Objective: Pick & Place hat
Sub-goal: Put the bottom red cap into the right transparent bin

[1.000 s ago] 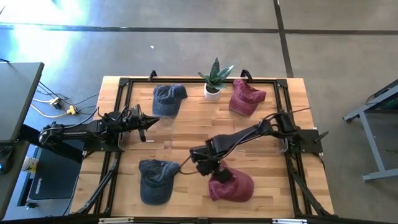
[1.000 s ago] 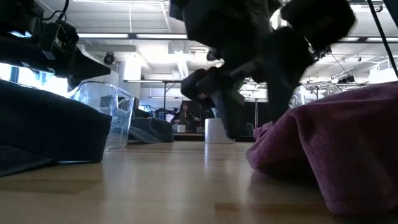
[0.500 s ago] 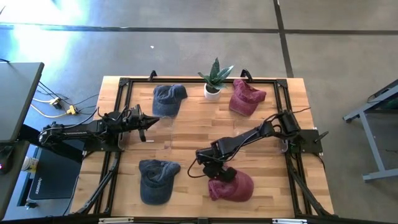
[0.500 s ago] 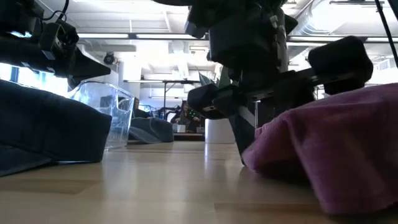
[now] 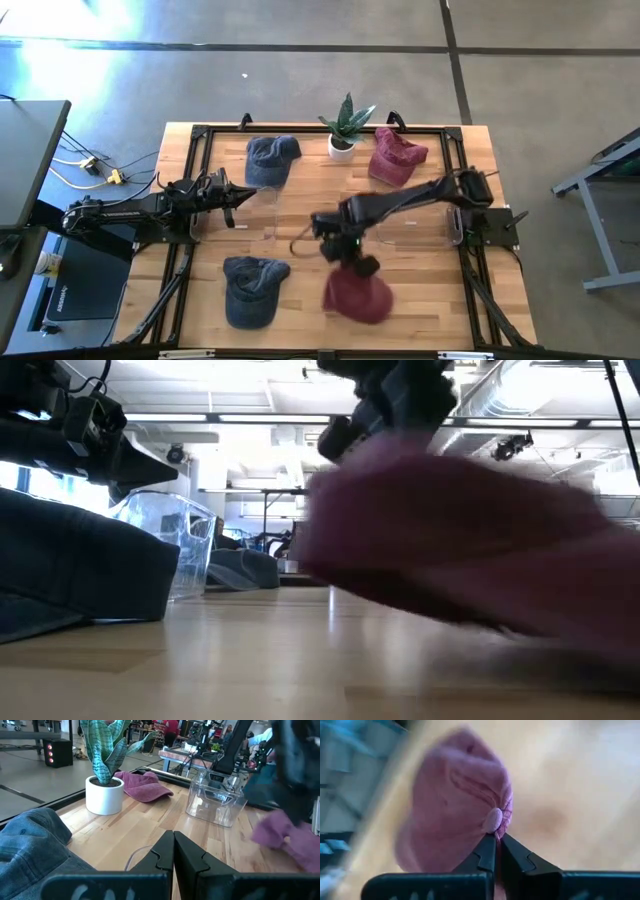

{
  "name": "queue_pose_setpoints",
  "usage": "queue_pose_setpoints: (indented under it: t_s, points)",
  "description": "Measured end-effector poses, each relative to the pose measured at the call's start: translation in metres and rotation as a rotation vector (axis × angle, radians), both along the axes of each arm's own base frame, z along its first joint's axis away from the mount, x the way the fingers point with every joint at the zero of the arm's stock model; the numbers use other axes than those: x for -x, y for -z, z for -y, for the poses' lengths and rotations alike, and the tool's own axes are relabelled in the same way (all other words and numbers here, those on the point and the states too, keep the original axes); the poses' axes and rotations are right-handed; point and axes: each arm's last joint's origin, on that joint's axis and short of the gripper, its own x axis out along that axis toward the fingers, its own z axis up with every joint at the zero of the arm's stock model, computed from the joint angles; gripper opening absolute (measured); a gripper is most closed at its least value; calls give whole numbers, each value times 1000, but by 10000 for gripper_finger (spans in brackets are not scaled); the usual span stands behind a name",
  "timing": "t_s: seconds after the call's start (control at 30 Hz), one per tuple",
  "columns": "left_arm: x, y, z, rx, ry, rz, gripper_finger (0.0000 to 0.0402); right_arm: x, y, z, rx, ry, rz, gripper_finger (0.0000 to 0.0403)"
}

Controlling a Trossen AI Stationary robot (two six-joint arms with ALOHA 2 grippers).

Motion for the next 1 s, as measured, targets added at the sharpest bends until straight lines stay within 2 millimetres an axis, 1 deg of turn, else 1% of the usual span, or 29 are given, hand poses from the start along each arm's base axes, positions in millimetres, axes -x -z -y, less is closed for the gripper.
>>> queue_pose_setpoints:
  t_s: [0.03, 0.13, 0.17, 0.23, 0.33, 0.4, 0.43, 0.47, 0.53, 0.6, 0.63, 0.7, 0.8, 0.83, 0.9, 1.0]
  points:
    - [0, 0, 0, 0, 0, 0, 1, 0, -9, 7, 65, 42, 21, 10]
    - [0, 0, 0, 0, 0, 0, 1, 5, -52, 27, 235, 184, 158, 5]
    - [0, 0, 0, 0, 0, 0, 1, 8, -66, 33, 296, 255, 202, 5]
    - [0, 0, 0, 0, 0, 0, 1, 13, -88, 41, 419, 361, 279, 7]
    - [0, 0, 0, 0, 0, 0, 1, 21, -111, 46, 534, 428, 363, 4]
    - [0, 0, 0, 0, 0, 0, 1, 26, -122, 43, 517, 429, 415, 4]
    - [0, 0, 0, 0, 0, 0, 1, 26, -121, 42, 492, 421, 424, 5]
    - [0, 0, 0, 0, -1, 0, 1, 26, -114, 38, 468, 406, 418, 5]
    - [0, 0, 0, 0, -1, -1, 1, 22, -89, 30, 435, 368, 389, 4]
    - [0, 0, 0, 0, 0, 0, 1, 17, -48, 18, 401, 329, 365, 3]
    - [0, 0, 0, 0, 0, 0, 1, 17, -26, 11, 384, 322, 352, 4]
    - [0, 0, 0, 0, 0, 0, 1, 24, 8, -3, 331, 322, 352, 7]
    - [0, 0, 0, 0, 0, 0, 1, 37, 47, -23, 233, 301, 356, 9]
    - [0, 0, 0, 0, 0, 0, 1, 43, 57, -29, 216, 299, 340, 10]
    - [0, 0, 0, 0, 0, 0, 1, 51, 70, -37, 186, 320, 344, 13]
    - [0, 0, 0, 0, 0, 0, 1, 56, 70, -48, 130, 304, 349, 39]
